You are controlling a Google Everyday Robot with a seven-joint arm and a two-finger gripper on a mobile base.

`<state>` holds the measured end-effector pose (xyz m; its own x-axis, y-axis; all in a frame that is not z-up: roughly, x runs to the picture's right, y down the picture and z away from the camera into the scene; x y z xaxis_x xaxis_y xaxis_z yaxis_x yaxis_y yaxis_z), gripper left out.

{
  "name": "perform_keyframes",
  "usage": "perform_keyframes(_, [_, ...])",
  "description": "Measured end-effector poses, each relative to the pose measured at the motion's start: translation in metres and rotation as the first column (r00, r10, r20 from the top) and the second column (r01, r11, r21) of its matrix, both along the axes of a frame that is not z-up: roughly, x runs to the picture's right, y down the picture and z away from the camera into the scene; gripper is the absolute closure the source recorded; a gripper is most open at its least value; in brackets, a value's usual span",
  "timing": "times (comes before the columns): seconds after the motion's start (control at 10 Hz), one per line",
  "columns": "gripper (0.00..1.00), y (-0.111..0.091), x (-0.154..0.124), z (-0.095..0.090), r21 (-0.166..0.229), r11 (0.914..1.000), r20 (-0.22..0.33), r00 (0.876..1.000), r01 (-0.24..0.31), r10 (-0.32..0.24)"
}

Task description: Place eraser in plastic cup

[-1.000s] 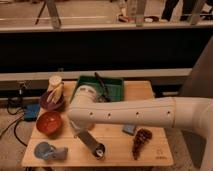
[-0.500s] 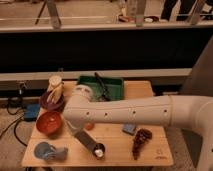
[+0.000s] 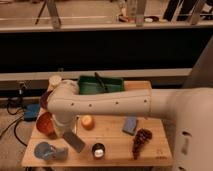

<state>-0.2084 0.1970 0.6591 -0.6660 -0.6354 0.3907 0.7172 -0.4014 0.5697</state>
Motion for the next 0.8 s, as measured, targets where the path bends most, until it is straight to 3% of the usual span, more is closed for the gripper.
perform_keyframes(0.2, [1.0, 0.007, -0.027, -0.009, -0.039, 0.9974, -0.075, 0.995, 0.06, -0.063])
perform_keyframes(0.4, [1.0, 0.011, -0.037, -0.013, -0.046, 0.9971, -0.102, 0.993, 0.061, -0.065])
perform_keyframes(0.6, [1.0, 0.013, -0.05, -0.017, -0.063, 0.9979, -0.07, 0.997, 0.018, -0.023])
perform_keyframes(0.8, [1.0, 0.014, -0.058, -0.018, -0.091, 0.9941, 0.002, 0.998, -0.059, 0.059])
